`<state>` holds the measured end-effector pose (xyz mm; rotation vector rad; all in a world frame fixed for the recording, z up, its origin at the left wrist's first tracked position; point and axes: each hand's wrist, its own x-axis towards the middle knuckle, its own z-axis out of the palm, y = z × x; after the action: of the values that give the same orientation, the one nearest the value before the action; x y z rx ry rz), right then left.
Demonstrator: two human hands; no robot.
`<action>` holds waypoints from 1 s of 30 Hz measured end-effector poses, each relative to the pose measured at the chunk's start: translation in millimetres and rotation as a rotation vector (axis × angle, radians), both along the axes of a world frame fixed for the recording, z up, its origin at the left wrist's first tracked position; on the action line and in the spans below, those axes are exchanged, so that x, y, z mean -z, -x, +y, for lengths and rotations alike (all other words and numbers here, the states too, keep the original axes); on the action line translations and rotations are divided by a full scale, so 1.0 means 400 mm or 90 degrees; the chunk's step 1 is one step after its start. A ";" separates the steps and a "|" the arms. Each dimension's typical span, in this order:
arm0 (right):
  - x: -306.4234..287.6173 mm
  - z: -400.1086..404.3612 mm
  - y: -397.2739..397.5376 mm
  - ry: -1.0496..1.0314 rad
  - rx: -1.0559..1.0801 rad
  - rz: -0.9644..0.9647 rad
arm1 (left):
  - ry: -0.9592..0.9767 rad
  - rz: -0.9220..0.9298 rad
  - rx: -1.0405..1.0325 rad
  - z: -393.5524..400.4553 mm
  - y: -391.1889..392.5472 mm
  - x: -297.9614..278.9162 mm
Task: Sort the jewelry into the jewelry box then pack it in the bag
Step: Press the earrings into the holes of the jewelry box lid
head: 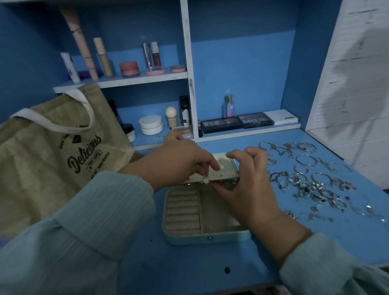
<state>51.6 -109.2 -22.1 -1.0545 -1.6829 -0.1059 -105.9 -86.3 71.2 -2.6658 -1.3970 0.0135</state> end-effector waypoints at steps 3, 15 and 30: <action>0.000 0.001 0.001 -0.001 0.003 -0.002 | 0.003 -0.005 -0.010 0.003 0.001 -0.001; 0.001 0.000 0.001 -0.002 0.004 -0.002 | -0.004 0.007 0.016 0.002 0.001 0.003; 0.002 0.002 0.000 0.009 -0.004 0.005 | 0.101 -0.058 0.009 0.009 0.003 0.001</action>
<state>51.7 -108.6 -22.9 -1.0591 -1.6815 -0.0868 -107.2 -82.7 70.7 -2.8389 -1.4620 0.0011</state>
